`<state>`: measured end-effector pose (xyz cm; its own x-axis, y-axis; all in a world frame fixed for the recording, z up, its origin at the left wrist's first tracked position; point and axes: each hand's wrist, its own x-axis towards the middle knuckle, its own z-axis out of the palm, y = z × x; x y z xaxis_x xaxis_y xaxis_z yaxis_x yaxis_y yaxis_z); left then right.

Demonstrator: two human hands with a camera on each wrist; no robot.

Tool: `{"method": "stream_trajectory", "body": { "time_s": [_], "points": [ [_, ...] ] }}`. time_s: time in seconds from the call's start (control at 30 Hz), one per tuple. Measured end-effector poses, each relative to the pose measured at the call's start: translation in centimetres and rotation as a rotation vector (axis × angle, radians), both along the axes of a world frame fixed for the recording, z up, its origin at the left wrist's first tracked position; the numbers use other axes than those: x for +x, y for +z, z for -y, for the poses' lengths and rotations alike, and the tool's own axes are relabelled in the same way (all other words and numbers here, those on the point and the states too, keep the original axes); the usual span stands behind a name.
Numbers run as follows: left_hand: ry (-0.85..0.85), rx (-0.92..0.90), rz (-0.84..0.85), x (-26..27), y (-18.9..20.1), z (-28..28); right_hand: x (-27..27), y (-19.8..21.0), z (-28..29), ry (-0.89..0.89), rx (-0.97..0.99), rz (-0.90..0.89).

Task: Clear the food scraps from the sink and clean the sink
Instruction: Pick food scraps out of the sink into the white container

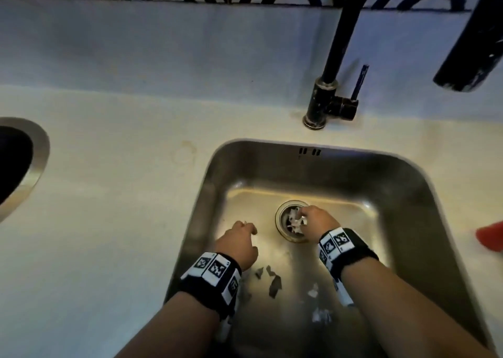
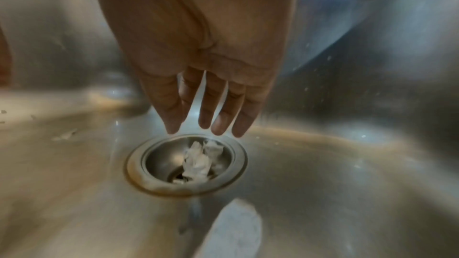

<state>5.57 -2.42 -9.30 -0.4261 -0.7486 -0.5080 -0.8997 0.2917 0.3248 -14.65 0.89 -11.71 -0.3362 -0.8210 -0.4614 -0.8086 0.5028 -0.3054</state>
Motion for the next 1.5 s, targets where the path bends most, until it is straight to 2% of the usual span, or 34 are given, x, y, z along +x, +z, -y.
{"method": "stream_trajectory", "body": {
  "time_s": [0.13,0.4,0.67,0.83,1.1,1.3,1.5],
  "points": [
    [0.02,0.0,0.017,0.2,-1.1,0.3,-0.1,-2.9,2.0,0.106,0.078,-0.08],
    [-0.041,-0.008,0.162,0.5,-2.3,-0.2,-0.1,-4.6,3.6,0.303,0.191,-0.227],
    [-0.061,0.142,0.284,1.0,-3.6,-1.4,-0.5,-5.5,3.4,0.318,0.256,-0.278],
    [-0.07,0.115,0.312,1.2,-4.5,-2.1,-0.4,-5.1,2.8,0.253,0.225,-0.173],
    [-0.052,0.091,0.329,0.9,-5.0,-2.2,-1.3,-2.6,0.3,0.006,0.047,0.044],
    [-0.017,0.052,0.26,1.1,-5.5,-2.6,-0.6,0.6,-1.5,-0.035,0.001,0.112],
    [-0.028,0.172,0.264,1.3,-4.5,-2.3,0.1,3.8,-2.7,-0.026,-0.021,0.17]
  ]
}}
